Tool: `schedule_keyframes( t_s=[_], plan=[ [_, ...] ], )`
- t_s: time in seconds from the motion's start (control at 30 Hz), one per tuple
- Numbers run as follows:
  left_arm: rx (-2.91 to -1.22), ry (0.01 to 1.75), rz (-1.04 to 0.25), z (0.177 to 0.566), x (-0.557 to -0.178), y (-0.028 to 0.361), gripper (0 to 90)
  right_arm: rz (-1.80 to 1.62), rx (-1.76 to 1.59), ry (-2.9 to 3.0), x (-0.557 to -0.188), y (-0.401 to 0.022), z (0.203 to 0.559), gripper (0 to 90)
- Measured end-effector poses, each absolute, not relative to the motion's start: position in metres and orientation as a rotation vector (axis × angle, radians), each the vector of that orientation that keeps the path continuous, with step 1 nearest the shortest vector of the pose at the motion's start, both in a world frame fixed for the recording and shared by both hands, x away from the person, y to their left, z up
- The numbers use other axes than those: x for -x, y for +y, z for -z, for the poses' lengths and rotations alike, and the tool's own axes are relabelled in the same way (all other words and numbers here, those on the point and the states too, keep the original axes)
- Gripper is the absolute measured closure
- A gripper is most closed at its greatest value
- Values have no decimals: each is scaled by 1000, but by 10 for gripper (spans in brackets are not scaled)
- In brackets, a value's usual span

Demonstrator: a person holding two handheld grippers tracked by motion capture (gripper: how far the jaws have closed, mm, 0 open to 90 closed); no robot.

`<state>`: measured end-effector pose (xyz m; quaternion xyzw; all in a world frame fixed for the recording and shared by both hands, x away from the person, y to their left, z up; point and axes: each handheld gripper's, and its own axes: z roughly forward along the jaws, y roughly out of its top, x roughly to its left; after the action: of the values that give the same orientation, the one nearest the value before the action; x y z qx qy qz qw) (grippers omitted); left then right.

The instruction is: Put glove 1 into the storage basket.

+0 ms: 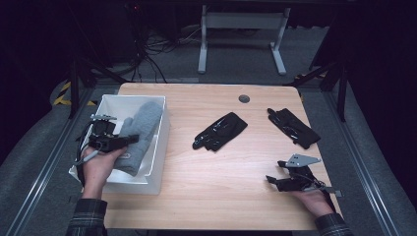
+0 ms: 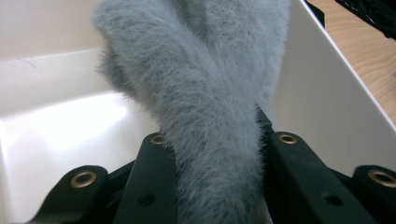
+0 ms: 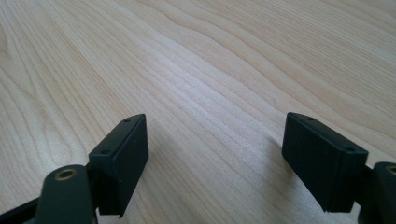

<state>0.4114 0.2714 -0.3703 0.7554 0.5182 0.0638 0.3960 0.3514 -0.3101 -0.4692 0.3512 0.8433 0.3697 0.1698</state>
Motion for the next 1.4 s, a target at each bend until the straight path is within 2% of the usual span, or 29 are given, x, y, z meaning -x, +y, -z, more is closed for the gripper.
schedule_keyframes(
  t_s=[0.47, 0.77, 0.9, 0.97, 1.2, 1.4],
  plan=[
    [-1934, 1387, -107, 400, -421, 271, 729, -1050, -999, 2396, -351, -310, 469, 233],
    [-1933, 1489, -142, 412, -429, 277, 704, -1048, -1000, 2394, -352, -310, 469, 233],
    [-1943, 1526, -175, 415, -432, 277, 618, -1051, -1000, 2394, -352, -310, 469, 233],
    [-1946, 1537, -189, 415, -432, 277, 511, -1051, -999, 2395, -352, -310, 469, 233],
    [-1934, 1562, -327, 405, -430, 277, 249, -1051, -1000, 2395, -352, -310, 469, 233],
    [-1913, 1529, -379, 390, -427, 277, 189, -1051, -1000, 2395, -352, -310, 469, 233]
  ],
)
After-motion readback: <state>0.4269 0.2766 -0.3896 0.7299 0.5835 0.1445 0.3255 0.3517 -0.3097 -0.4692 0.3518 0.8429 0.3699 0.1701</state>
